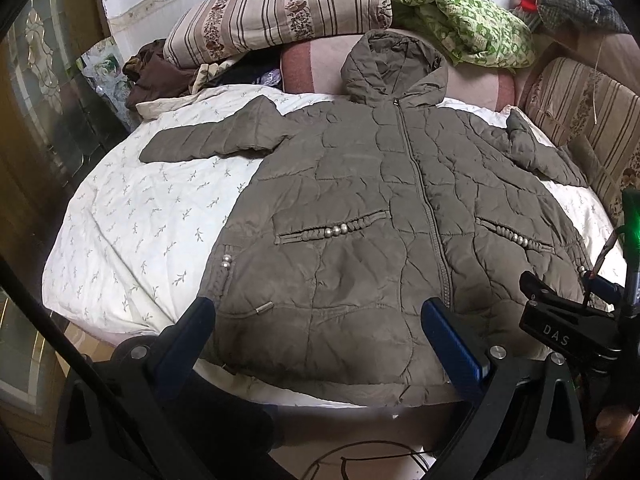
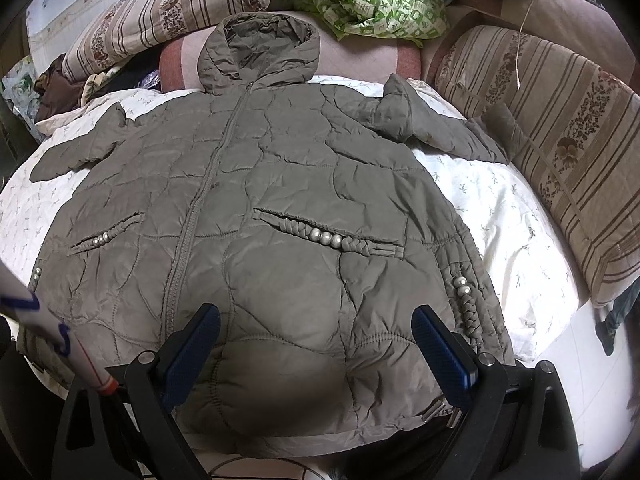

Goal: Fold large clothes

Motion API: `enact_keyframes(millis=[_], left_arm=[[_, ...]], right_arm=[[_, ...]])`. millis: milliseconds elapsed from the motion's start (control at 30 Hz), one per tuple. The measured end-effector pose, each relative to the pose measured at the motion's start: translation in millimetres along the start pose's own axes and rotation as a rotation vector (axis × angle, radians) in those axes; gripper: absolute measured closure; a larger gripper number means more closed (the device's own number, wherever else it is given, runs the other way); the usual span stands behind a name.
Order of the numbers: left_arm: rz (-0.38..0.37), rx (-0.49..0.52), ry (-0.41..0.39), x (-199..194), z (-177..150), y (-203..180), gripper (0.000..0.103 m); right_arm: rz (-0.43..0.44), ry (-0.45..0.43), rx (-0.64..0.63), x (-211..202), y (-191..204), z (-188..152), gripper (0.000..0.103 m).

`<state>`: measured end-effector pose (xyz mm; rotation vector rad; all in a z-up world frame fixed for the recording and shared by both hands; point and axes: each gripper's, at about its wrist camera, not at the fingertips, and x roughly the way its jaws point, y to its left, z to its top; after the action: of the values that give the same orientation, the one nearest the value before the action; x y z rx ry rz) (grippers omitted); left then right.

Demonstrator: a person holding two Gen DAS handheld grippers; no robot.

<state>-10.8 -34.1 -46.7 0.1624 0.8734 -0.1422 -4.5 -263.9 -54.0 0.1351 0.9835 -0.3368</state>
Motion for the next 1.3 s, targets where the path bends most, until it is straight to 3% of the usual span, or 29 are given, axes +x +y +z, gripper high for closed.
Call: enact_keyframes(millis=[833, 1300], left_arm=[[0.002, 0.004, 0.016, 6, 1, -1, 0.000], [0.060, -0.072, 0.015, 18, 14, 34, 0.000]], right_arm=[[0.004, 0.013, -0.015, 8, 1, -2, 0.004], [-0.012, 0.029, -0.036, 12, 8, 1, 0.004]])
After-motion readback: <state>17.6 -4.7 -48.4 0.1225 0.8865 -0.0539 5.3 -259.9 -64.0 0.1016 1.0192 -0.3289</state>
